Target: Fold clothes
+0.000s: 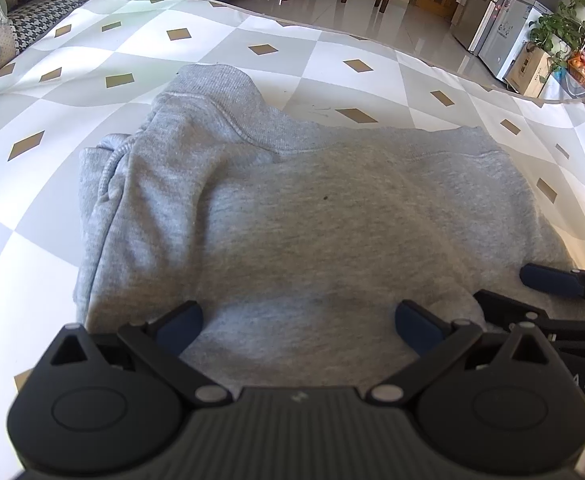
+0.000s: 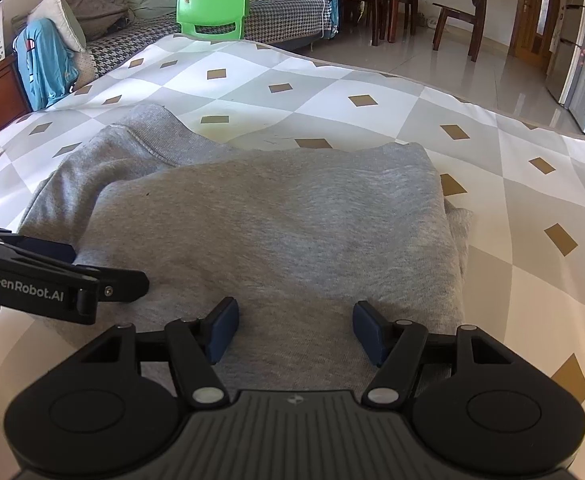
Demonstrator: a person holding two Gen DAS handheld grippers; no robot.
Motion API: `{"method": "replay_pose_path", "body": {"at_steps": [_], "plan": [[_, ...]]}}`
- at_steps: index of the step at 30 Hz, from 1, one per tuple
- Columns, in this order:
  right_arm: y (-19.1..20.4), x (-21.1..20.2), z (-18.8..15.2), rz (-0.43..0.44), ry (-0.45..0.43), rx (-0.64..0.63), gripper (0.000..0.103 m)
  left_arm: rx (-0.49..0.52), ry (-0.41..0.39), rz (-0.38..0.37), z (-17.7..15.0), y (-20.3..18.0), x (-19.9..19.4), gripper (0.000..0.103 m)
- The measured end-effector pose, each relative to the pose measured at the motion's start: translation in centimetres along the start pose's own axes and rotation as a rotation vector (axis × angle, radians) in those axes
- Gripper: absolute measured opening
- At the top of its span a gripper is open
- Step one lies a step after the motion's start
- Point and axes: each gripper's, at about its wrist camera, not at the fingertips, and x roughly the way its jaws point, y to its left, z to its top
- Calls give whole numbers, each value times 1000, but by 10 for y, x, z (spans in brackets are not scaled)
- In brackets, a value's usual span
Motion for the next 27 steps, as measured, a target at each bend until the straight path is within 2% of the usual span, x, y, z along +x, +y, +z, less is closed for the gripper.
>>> {"method": "replay_pose_path", "body": {"at_steps": [5, 12, 27], "plan": [[4, -5, -5, -6, 4, 15, 63, -13, 7, -2, -6, 2, -3, 103], [10, -16, -15, -2, 13, 16, 63, -109, 7, -42, -24, 16, -8, 103], [30, -43, -50, -24, -1, 24, 63, -120, -5, -11, -59, 14, -30, 103]]}}
